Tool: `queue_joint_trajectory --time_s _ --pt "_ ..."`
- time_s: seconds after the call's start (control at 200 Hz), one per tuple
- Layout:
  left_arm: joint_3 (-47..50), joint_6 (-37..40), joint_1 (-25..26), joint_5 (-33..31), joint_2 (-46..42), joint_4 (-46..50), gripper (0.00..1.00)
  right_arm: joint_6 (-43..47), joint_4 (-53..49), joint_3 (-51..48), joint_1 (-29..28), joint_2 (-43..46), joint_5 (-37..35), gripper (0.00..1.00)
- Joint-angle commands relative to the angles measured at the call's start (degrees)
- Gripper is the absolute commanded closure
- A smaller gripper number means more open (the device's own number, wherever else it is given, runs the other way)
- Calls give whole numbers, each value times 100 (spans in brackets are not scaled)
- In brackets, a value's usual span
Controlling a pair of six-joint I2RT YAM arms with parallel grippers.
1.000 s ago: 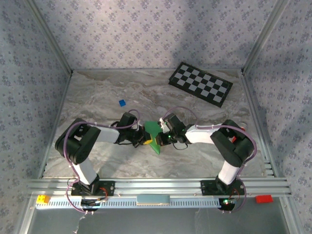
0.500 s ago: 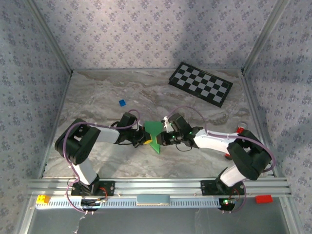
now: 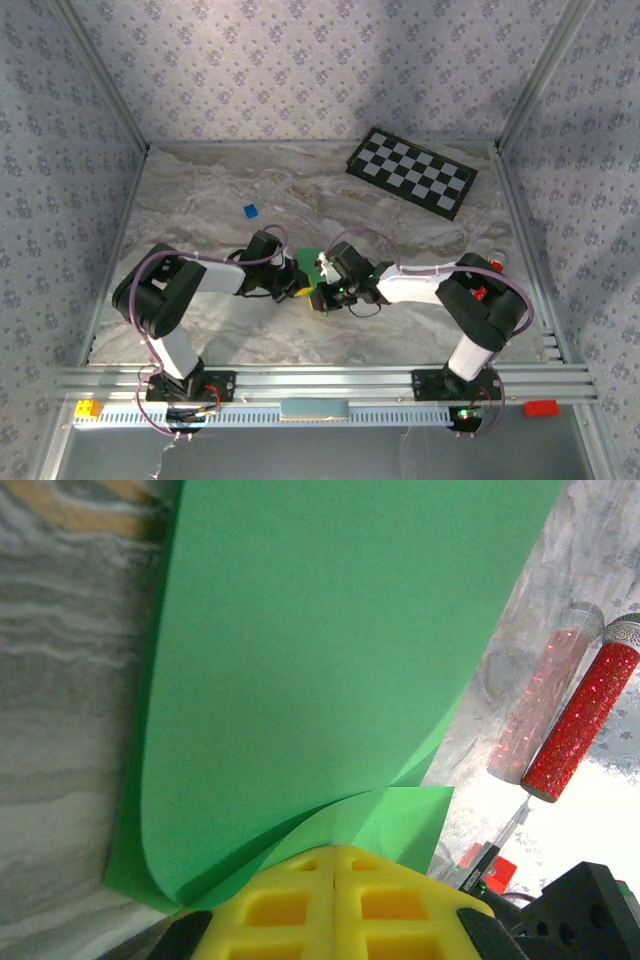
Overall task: Fold a paper plane with a square sheet of paper (pick it up from the middle)
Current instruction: Third fold the triangle at the center of the table.
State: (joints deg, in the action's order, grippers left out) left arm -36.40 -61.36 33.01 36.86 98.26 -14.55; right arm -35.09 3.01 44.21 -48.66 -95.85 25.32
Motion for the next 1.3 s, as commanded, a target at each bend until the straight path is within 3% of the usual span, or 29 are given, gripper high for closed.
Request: queue_joint_trajectory --time_s 0.0,1.114,1.294 --pt "134 55 -6 -323 62 443 100 50 -277 92 -7 -88 -17 97" --pt "134 151 -26 -449 99 669 100 -257 -2 -1048 -27 435 -89 94" --pt "193 151 -32 -465 45 664 100 -481 281 -1169 0 894 58 95"
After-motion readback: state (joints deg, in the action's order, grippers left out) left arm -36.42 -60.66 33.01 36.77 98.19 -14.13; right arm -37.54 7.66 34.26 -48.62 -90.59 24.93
